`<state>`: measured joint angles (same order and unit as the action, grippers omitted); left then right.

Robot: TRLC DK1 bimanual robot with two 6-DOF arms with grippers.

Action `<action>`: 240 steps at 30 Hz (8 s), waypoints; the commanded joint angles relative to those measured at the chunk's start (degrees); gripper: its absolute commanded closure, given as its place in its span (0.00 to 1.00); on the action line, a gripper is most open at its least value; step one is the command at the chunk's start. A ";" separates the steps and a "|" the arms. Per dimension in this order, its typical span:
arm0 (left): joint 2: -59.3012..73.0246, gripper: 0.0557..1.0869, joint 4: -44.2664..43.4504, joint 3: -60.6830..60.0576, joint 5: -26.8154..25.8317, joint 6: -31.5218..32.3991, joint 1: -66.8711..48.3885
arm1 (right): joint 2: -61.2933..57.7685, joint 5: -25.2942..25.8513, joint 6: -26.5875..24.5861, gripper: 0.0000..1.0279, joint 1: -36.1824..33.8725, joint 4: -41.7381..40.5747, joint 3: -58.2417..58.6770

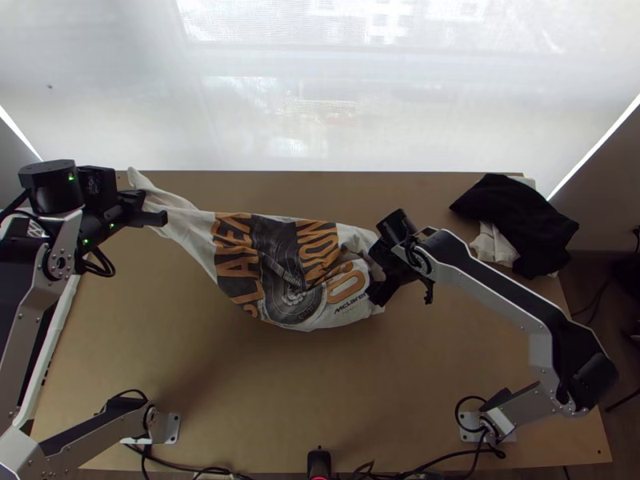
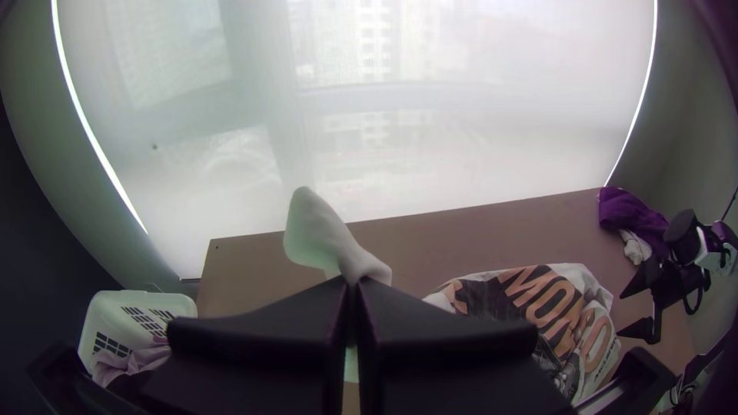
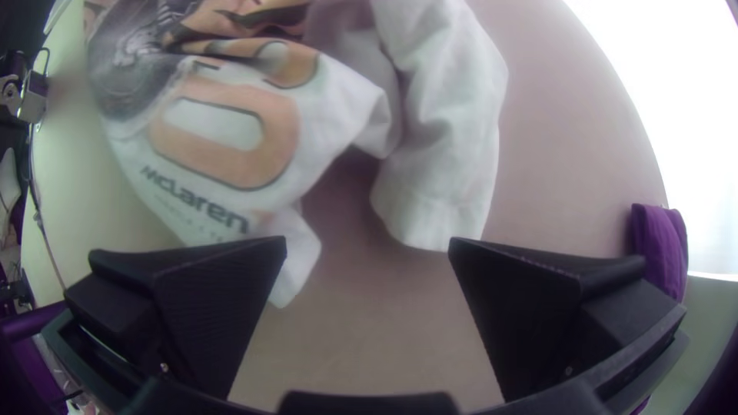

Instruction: Fold the t-shirt

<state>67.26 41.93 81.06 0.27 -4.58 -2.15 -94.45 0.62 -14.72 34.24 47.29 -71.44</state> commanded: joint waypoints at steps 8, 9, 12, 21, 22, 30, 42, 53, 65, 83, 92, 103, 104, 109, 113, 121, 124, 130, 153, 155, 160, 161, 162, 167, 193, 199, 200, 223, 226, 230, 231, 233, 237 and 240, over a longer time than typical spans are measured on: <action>1.29 0.96 -0.89 -1.52 0.17 -0.52 0.22 | -8.11 0.08 -3.47 0.09 -7.70 -5.98 -1.33; 1.47 0.96 -0.98 -1.43 0.17 -0.52 0.22 | -8.55 0.08 -3.47 0.10 -7.70 -6.07 -1.60; 1.82 0.96 -1.41 -1.25 0.17 -0.52 0.13 | -10.22 0.08 -3.47 0.17 -7.87 -6.15 -2.13; 1.73 0.96 -1.41 -0.55 0.25 -1.13 0.31 | -11.37 -0.01 -4.88 0.94 -8.14 -6.15 -3.27; 1.73 0.96 -1.41 -0.28 0.25 -1.22 0.48 | -10.84 -0.01 -4.79 0.97 -8.40 -6.07 -3.71; 1.55 0.96 -1.50 3.93 0.52 -1.13 1.80 | -3.72 -0.01 -4.44 0.97 -11.39 -5.45 -12.67; -1.70 0.96 -10.29 11.32 10.19 -1.92 4.26 | 3.49 5.44 -4.18 0.97 -10.95 2.11 -39.39; -4.60 0.96 -25.06 15.18 13.26 -0.78 18.94 | 12.45 14.23 -5.67 0.97 -4.18 0.53 -46.60; -8.38 0.96 -33.41 19.05 13.17 -0.43 27.03 | 14.91 18.98 -12.44 0.97 4.61 -5.89 -51.34; -17.87 0.96 -38.42 3.67 5.97 -8.87 24.83 | 18.08 19.59 -12.35 0.97 12.87 0.35 -46.51; -5.21 0.96 -52.48 -1.87 10.89 -13.79 15.07 | 21.94 19.50 -12.17 0.97 8.48 -10.64 -26.91; 21.86 0.96 -64.08 1.56 15.99 -19.42 0.66 | 20.45 11.24 -12.26 0.97 -5.94 -22.15 -7.31; 24.58 0.96 -64.61 2.79 16.16 -19.85 -0.40 | 20.01 10.89 -12.26 0.97 -7.17 -23.12 -5.90; 37.85 0.96 -65.75 11.40 17.48 -20.47 -5.67 | 17.64 10.10 -11.91 0.97 -12.00 -26.28 -0.81; 46.99 0.96 -65.84 19.14 18.36 -20.47 -9.54 | 16.85 10.10 -10.59 0.97 -14.64 -28.74 2.97; 55.52 0.90 -64.34 21.25 19.85 -19.59 -15.95 | 16.67 10.01 -8.04 0.97 -17.54 -30.59 9.21; 56.13 0.69 -62.15 17.91 19.77 -15.46 -17.62 | 16.50 9.84 -7.25 0.97 -17.54 -30.50 10.09; 58.68 0.11 -51.42 17.91 19.85 -7.64 -20.08 | 17.02 8.78 -4.97 0.97 -17.01 -30.32 12.99; 23.35 0.05 5.97 -3.80 1.05 -2.72 -40.65 | 15.27 3.60 1.54 0.97 -18.24 -34.63 14.84; 22.74 0.05 5.88 -6.35 2.45 -2.72 -44.60 | 15.35 3.60 1.71 0.97 -18.24 -34.72 14.75; 23.00 0.05 3.95 -11.18 5.26 -3.59 -52.08 | 15.35 3.60 3.47 0.97 -18.33 -34.81 14.93; 23.26 0.05 3.86 -11.80 5.44 -3.68 -53.04 | 15.44 3.60 4.09 0.97 -18.33 -34.81 14.93; 23.61 0.05 3.86 -12.50 5.62 -4.03 -54.01 | 15.53 3.60 4.70 0.97 -18.33 -34.98 15.01; 24.67 0.05 3.07 -13.73 7.11 -5.09 -57.09 | 15.62 3.60 6.20 0.97 -18.24 -36.13 15.10; 36.53 0.66 -0.80 -7.32 9.57 -6.32 -56.65 | 17.55 3.60 8.04 0.97 -18.42 -36.56 16.95; 34.16 0.96 -1.33 -6.35 9.57 -7.11 -53.57 | 18.69 3.60 7.69 0.97 -18.51 -36.04 16.24; 33.28 0.96 -0.80 -6.00 9.57 -7.20 -52.87 | 18.96 3.60 7.60 0.97 -18.51 -35.69 15.98; 3.14 0.96 3.51 8.68 10.36 -8.08 -24.21 | 25.99 3.60 3.56 0.97 -19.91 -18.64 -4.41; 0.85 0.96 3.42 11.14 11.50 -7.99 -22.28 | 27.04 3.68 3.12 0.97 -19.91 -15.91 -8.54; -1.79 0.96 1.49 13.69 12.30 -8.08 -18.77 | 28.27 4.12 2.86 0.97 -19.12 -12.75 -14.52; -2.31 0.96 0.78 14.22 12.47 -8.17 -17.62 | 28.62 4.21 2.86 0.97 -18.95 -12.22 -16.01; -3.19 0.96 -1.06 15.54 12.73 -8.17 -15.51 | 29.15 4.74 2.86 0.97 -18.77 -11.69 -18.74; -4.42 0.96 -3.96 18.26 13.09 -8.17 -12.17 | 30.03 5.09 2.94 0.97 -18.68 -10.46 -23.39; -5.30 0.96 -6.34 19.75 13.26 -8.25 -11.03 | 30.29 5.35 2.86 0.97 -18.24 -9.14 -27.88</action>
<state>64.53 39.92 96.90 12.71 -12.67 -17.67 -65.32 5.13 -11.86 15.38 35.38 -90.48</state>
